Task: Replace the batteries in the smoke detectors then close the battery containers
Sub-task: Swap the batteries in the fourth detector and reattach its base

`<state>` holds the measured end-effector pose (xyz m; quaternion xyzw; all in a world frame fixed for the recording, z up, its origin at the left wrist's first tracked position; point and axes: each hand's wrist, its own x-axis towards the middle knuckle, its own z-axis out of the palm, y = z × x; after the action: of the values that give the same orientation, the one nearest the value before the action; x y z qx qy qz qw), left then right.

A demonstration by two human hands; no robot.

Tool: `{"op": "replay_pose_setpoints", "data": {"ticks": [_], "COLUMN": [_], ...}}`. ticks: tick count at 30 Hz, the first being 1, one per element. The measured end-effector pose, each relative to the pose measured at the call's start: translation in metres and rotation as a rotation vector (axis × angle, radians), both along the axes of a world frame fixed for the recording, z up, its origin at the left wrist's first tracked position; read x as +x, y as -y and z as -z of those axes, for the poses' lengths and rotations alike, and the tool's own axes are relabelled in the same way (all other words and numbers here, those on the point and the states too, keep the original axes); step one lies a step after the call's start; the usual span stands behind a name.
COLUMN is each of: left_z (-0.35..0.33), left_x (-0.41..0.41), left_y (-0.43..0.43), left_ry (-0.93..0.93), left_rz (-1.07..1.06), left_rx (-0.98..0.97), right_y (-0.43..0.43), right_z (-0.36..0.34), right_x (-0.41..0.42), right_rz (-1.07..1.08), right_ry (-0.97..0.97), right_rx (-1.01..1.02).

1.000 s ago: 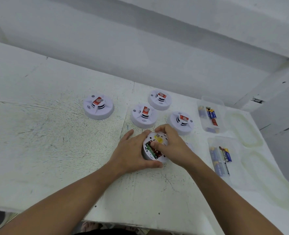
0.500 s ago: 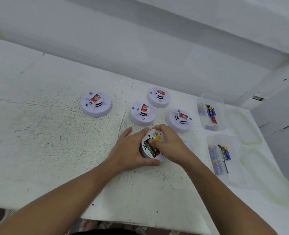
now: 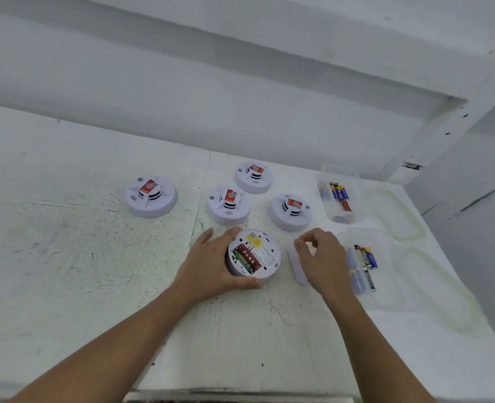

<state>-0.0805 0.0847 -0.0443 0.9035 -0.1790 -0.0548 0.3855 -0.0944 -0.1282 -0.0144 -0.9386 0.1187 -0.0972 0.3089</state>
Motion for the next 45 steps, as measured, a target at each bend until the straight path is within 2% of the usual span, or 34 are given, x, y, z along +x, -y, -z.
{"op": "replay_pose_setpoints", "data": {"ticks": [4,9,19,22,26,33,40,45], "left_z": [-0.001,-0.017,-0.004,0.001,0.0,0.002,0.006,0.007], "left_x": [-0.002,-0.01,-0.005,-0.004,-0.006,-0.004,-0.001,0.0], "left_y": [0.0,0.004,0.0,-0.002,-0.01,-0.016,-0.016,-0.016], "left_ry": [-0.002,0.002,-0.027,-0.076,-0.104,-0.114,-0.121,-0.128], "left_rz": [-0.02,-0.042,-0.01,-0.015,-0.015,-0.01,-0.03,-0.037], "left_rx": [0.023,0.004,0.008,-0.006,-0.123,-0.159,-0.177,-0.189], "right_y": [0.009,0.005,0.021,0.028,0.026,0.005,-0.013,-0.016], "right_z": [0.012,0.015,-0.002,-0.009,-0.029,-0.056,-0.048,-0.043], "right_x": [-0.012,-0.023,-0.013,-0.005,0.011,0.032,0.049,0.053], "right_rz": [0.037,0.017,0.015,-0.054,-0.232,-0.732,-1.146,-1.232], "right_ry": [-0.128,-0.187,-0.352,-0.394,-0.368,-0.353,-0.296,-0.292], "right_rx": [-0.262,-0.365,-0.03,0.146,0.146,-0.198,-0.56,-0.688]}}
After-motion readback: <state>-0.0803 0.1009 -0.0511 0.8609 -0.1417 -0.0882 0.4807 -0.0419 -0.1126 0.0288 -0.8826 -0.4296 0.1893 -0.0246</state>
